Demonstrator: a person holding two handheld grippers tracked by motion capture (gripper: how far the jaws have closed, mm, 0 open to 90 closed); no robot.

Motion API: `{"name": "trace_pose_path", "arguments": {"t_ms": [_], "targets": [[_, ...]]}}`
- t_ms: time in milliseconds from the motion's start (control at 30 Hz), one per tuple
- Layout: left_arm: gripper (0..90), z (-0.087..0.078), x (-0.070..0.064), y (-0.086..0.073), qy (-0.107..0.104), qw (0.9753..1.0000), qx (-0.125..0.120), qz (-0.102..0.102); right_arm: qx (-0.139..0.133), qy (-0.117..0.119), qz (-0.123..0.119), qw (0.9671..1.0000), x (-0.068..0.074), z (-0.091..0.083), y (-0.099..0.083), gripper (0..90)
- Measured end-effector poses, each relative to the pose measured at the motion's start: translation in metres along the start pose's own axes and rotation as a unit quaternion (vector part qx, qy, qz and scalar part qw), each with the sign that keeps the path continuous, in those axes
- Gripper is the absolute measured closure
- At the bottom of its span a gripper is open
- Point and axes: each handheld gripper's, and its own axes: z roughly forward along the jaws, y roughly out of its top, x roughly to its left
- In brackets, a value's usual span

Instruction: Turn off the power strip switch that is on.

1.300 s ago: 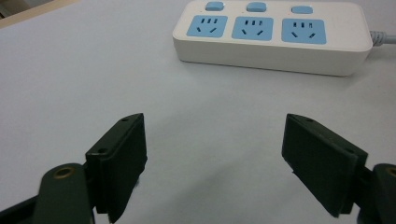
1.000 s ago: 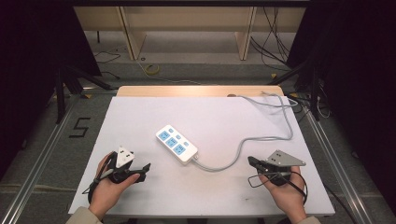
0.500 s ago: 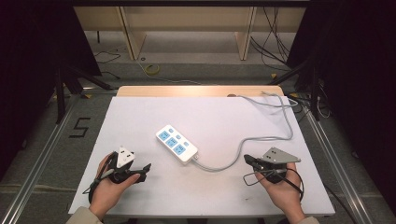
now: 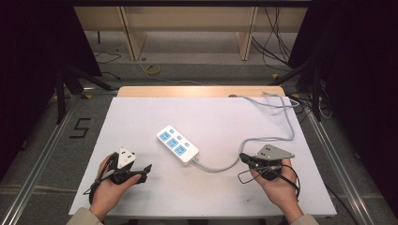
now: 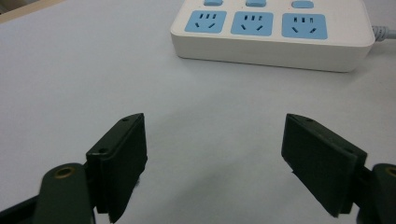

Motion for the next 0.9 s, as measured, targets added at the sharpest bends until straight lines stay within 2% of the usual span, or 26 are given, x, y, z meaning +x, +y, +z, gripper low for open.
{"name": "trace_pose_path", "arguments": {"t_ms": [467, 900], "targets": [[22.2, 0.0, 0.0, 0.0, 0.0, 1.0, 0.001, 0.001, 0.005, 0.002, -0.017, 0.9998, 0.004, 0.007, 0.009, 90.0], [22.3, 0.001, -0.001, 0.0, 0.001, 1.0, 0.0, 0.006, 0.013, 0.006, -0.02, 0.9997, 0.007, 0.014, 0.018, 90.0]]}}
